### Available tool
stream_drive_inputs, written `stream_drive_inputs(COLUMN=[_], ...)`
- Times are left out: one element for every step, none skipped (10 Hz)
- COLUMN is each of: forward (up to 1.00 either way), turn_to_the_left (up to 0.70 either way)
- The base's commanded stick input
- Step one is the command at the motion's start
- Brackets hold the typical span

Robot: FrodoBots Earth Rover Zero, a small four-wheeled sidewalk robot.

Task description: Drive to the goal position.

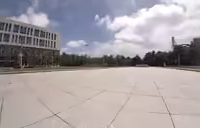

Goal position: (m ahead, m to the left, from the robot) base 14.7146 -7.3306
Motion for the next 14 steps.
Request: stream_drive_inputs(forward=[1.0, 1.0, 1.0, 1.0, 1.0, 1.0, 1.0, 1.0, 1.0, 1.0, 1.0, 1.0, 1.0, 1.0], turn_to_the_left=[-0.27, -0.27, -0.27, -0.27, -0.27, -0.27, -0.11, 0.0, 0.0, -0.05, -0.2, -0.02, -0.18, -0.06])
